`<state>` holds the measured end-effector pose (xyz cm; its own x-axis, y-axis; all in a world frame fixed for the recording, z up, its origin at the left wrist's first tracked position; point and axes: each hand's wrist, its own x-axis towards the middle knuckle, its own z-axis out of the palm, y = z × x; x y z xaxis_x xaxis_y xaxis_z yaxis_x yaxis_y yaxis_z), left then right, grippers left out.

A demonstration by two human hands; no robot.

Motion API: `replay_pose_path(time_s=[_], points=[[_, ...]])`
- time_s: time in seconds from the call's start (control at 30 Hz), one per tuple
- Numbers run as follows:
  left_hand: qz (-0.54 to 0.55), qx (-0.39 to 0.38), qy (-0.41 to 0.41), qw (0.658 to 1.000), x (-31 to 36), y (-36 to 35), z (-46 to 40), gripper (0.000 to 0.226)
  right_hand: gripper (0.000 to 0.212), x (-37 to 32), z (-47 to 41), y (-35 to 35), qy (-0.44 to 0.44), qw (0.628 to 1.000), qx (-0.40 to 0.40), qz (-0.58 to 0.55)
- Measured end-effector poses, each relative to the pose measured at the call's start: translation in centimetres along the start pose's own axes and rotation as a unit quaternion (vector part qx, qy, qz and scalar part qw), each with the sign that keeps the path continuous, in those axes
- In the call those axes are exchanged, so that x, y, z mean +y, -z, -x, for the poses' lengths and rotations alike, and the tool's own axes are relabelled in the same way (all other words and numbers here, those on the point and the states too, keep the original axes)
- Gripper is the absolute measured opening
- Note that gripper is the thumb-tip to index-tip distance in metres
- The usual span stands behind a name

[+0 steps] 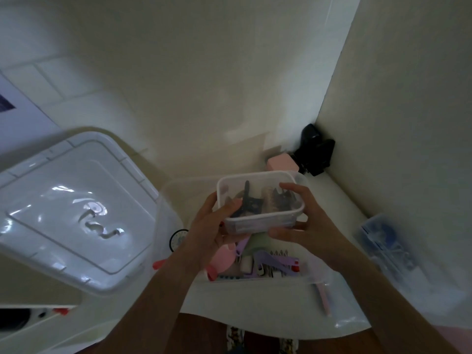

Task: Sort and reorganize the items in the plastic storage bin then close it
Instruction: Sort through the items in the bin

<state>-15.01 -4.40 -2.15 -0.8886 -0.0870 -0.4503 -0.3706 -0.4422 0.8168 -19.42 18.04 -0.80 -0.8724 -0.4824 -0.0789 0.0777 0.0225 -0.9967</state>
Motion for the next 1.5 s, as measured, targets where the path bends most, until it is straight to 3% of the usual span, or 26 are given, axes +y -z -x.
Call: replay_pose_path(time_s=[0.17,0.27,0.37,0.5,0.67,0.8,1.17,1.27,1.37,1.5], points=[[-0.008,0.007,-0.001,1.0,0.4,-0.5,0.3,0.053,0.075,1.0,-0.3,-0.1,0.052,0.997,0.03,0.041],[-0.011,0.012,-0.006,1.0,0.6,-0.6,0.5,0.053,0.08,0.7,-0.2,0.4,0.017,1.0,-0.002,0.005],[-0.014,0.006,-0.017,1.0,0.5,-0.8,0.4,0.052,0.068,0.4,-0.3,0.6,0.016,1.0,0.01,-0.003],[-0.015,-0.03,-0.058,0.998,-0.1,-0.6,0.2,0.071,0.062,0.3,-0.7,0.9,0.03,0.999,0.024,0.003],[-0.184,-0.055,-0.165,0.967,-0.3,-0.2,0.3,0.115,0.06,0.6,-0.7,1.1,0.024,0.999,0.033,-0.035],[-0.207,-0.046,-0.199,0.957,-0.7,-0.3,-0.6,0.114,0.059,0.8,-0.9,1.2,0.026,0.997,0.043,-0.053],[-0.218,-0.067,-0.183,0.956,-0.6,-2.8,-2.5,0.108,0.063,1.5,-1.0,4.3,0.029,0.996,0.077,-0.025],[-0.221,-0.102,-0.154,0.958,-0.6,-3.9,-3.6,0.113,0.06,1.3,-0.1,5.8,-0.014,0.996,0.073,-0.046],[-0.221,-0.159,-0.119,0.955,-0.3,-6.4,-5.3,0.12,0.048,1.5,0.3,7.9,-0.104,0.97,0.149,-0.163],[-0.307,-0.153,-0.122,0.931,-0.9,-11.0,-9.8,0.127,0.035,3.5,-0.4,11.3,-0.19,0.877,0.309,-0.315]])
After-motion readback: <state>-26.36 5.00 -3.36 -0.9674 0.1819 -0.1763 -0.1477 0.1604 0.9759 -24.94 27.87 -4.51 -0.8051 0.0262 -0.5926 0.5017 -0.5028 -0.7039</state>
